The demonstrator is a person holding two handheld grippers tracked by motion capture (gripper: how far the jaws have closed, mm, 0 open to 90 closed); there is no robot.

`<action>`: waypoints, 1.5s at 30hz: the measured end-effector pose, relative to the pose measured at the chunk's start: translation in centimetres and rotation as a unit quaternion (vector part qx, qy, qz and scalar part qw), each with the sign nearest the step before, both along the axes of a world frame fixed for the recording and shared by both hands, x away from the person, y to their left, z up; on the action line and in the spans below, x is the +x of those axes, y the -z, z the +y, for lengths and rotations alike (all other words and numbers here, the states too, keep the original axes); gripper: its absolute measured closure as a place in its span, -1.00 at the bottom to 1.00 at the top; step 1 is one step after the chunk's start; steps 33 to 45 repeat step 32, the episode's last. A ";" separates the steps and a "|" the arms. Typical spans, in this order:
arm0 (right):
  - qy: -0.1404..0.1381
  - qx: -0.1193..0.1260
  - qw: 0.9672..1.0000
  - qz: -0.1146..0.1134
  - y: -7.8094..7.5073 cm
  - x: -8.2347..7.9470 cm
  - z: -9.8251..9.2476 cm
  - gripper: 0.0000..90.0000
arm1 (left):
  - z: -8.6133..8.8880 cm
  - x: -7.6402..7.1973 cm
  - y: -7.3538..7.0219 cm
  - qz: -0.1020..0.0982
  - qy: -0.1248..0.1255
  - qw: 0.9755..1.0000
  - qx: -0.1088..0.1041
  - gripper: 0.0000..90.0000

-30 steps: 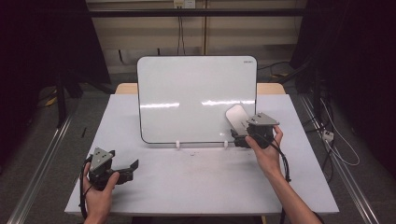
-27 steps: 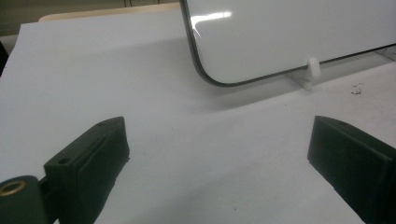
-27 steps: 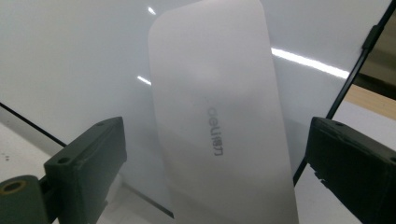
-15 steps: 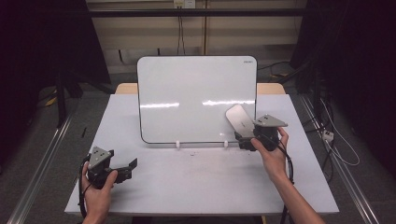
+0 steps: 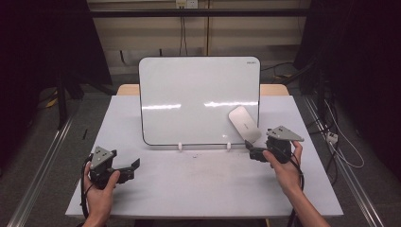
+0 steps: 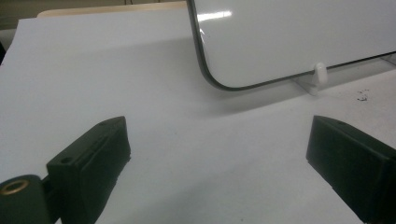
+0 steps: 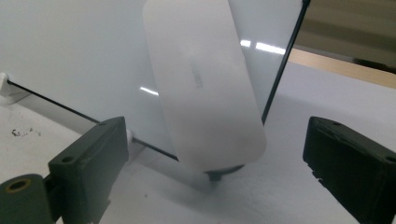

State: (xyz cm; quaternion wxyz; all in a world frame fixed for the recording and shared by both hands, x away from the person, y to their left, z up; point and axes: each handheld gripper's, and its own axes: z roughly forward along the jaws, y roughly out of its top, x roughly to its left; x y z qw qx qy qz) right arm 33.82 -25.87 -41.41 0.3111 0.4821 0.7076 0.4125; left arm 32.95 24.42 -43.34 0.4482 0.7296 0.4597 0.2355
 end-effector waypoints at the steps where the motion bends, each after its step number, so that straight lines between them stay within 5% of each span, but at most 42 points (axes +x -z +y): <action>1: 0.004 0.003 1.000 0.000 0.1 -0.3 -0.1 -0.86 | -0.1 0.0 0.0 0.000 0.000 1.000 0.000 -0.87; 23: 0.034 0.028 0.999 0.009 2.9 -4.8 -3.0 -0.83 | -0.1 -0.1 -0.2 -0.003 -0.005 1.000 -0.001 -0.87; 45: 0.035 0.027 0.999 0.009 3.1 -5.0 -3.2 -0.84 | -0.3 -0.2 -0.2 0.002 0.007 1.000 -0.001 -0.87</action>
